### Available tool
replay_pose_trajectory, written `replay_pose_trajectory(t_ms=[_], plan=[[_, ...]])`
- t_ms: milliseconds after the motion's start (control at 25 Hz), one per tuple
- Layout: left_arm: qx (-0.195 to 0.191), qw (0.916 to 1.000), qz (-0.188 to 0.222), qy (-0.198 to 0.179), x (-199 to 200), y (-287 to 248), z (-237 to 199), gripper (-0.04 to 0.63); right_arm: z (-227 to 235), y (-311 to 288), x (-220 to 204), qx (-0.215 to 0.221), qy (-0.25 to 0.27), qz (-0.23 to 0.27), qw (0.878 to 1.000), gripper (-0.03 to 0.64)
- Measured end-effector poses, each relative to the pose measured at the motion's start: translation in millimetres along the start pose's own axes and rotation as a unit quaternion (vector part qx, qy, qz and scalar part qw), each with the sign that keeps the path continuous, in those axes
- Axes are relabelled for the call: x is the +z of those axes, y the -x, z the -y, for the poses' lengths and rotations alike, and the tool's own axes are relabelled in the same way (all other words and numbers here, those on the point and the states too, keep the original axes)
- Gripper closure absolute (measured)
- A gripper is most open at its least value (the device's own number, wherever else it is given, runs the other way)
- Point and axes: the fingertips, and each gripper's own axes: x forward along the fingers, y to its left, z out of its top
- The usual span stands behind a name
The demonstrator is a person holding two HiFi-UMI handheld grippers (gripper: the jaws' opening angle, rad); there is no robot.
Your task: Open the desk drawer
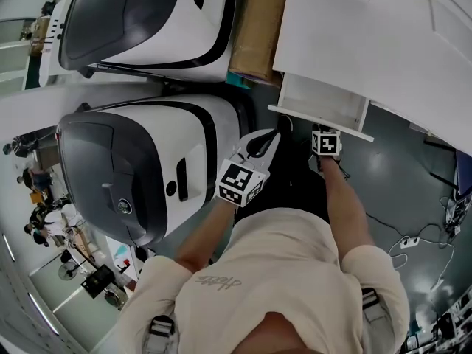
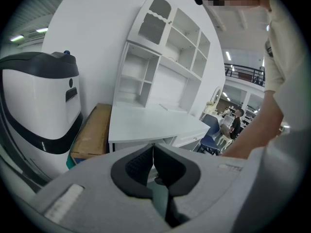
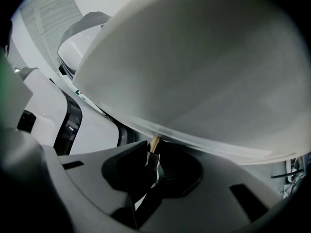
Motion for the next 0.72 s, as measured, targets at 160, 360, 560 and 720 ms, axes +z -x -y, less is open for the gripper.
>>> replay_pose_trajectory(t_ms=[160,360,560,720], plan=[[0.003,1.0000,-0.001,0.002,-7,8,10,0.581,-9,2,-19,0.001,0.001,-0.005,1.000,0.541],[0.003,1.0000,0.003,-0.001,-10,20,11,0.581,-12,8,-22,-0.009,0.001,-0.001,1.000,0.541],[0.000,1.0000,-0.002,-0.001,-17,33,2,0.581,-14,4,-28,-0.016,-0.015,0.004,1.000,0.543],[-0.010,0.9999,-0.006,-0.004,-25,42,-1,0.581,-17,5,-34,-0.020,-0.013,0.004,1.000,0.543]])
